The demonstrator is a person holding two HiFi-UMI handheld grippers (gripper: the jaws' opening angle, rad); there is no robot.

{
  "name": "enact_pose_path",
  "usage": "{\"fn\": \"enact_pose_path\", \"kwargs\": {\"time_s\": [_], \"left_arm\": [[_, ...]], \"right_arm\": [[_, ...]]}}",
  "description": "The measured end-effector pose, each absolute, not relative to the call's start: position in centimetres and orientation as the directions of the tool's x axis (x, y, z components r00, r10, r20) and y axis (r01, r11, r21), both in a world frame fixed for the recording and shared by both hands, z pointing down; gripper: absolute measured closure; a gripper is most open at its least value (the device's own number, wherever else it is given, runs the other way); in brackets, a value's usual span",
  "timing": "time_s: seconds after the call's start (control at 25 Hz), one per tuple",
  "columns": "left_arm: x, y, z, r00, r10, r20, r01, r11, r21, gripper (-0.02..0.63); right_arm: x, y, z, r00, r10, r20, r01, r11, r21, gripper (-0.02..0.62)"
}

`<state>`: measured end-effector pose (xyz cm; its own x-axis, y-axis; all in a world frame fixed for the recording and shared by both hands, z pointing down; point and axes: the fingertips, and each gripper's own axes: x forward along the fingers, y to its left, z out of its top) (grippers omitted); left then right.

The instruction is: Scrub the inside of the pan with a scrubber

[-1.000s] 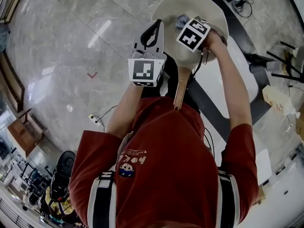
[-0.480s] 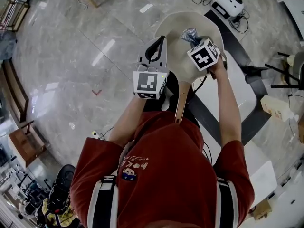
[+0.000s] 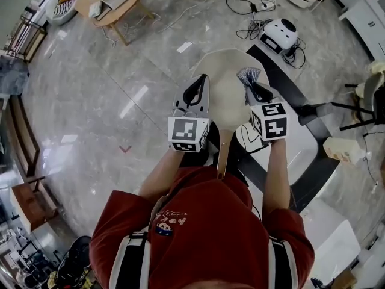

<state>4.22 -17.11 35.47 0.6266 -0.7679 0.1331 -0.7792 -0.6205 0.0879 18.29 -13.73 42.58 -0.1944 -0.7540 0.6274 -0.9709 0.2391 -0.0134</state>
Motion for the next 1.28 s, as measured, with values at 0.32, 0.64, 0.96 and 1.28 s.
{"fn": "enact_pose_path", "kwargs": {"time_s": [0.32, 0.64, 0.96, 1.28], "left_arm": [[4.2, -17.5, 31.7, 0.587, -0.792, 0.170, -0.808, -0.584, 0.070, 0.600], [4.6, -17.5, 25.8, 0.612, -0.787, 0.080, -0.791, -0.609, 0.056, 0.601], [5.8, -15.7, 22.4, 0.686, -0.722, -0.091, -0.722, -0.691, 0.029, 0.600], [6.2, -15.8, 23.7, 0.676, -0.731, -0.094, -0.733, -0.680, 0.008, 0.601]], "right_arm": [[21.2, -11.3, 34.7, -0.141, -0.889, 0.436, -0.987, 0.089, -0.137, 0.515], [23.6, -9.6, 25.1, 0.070, -0.992, 0.104, -0.997, -0.068, 0.027, 0.511], [23.7, -8.1, 21.8, 0.146, -0.975, -0.166, -0.978, -0.168, 0.126, 0.508], [23.3, -8.2, 22.3, 0.146, -0.965, -0.217, -0.979, -0.173, 0.109, 0.492]]}}
